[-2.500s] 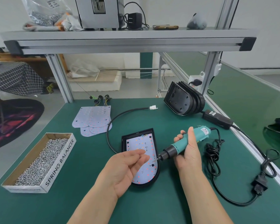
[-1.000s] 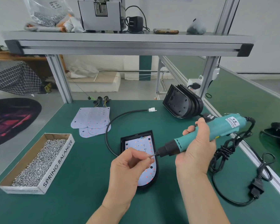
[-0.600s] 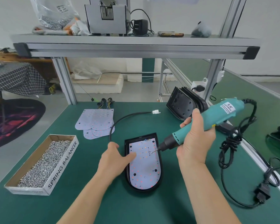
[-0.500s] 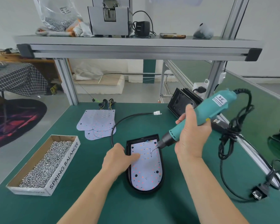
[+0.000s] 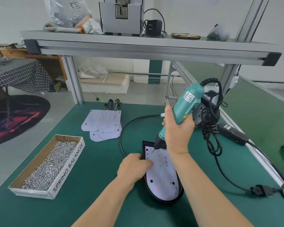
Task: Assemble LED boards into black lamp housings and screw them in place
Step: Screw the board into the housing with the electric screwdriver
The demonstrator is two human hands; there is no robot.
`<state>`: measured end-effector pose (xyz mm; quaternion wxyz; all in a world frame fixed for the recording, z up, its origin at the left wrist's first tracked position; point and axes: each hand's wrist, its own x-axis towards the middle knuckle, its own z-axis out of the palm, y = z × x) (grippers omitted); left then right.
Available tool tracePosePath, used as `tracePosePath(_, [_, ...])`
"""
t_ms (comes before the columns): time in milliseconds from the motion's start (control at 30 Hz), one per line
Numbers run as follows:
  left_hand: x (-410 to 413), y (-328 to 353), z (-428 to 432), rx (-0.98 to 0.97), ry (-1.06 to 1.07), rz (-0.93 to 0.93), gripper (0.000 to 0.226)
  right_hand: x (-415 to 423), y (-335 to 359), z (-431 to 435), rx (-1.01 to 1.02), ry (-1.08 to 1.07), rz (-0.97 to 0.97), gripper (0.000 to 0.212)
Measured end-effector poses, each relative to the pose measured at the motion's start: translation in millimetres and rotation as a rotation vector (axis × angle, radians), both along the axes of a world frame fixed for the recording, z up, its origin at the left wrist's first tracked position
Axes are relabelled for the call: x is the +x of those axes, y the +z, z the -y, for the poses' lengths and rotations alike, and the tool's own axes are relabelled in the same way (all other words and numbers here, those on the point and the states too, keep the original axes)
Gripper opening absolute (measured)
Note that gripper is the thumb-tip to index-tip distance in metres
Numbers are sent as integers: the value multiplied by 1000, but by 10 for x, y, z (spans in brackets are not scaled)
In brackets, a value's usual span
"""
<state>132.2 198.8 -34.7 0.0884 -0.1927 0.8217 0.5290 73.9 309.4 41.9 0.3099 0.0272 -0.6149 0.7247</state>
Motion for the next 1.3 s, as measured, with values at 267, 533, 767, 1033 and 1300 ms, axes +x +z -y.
tracePosePath(267, [-67, -11, 18, 28, 2, -22, 22, -37, -47, 210, 71, -29, -4, 28])
tracePosePath(533, [-65, -39, 29, 62, 8, -16, 30, -81, -81, 207, 92, -40, -6, 27])
tracePosePath(767, [-60, -29, 17, 79, 10, -13, 42, -106, -84, 226, 92, -29, 8, 26])
tracePosePath(1033, [-69, -50, 16, 29, 13, 6, 44, -151, -108, 303, 88, 69, 44, 27])
tracePosePath(1300, [-67, -85, 32, 13, 13, 17, 43, -134, -138, 307, 60, 95, 85, 29])
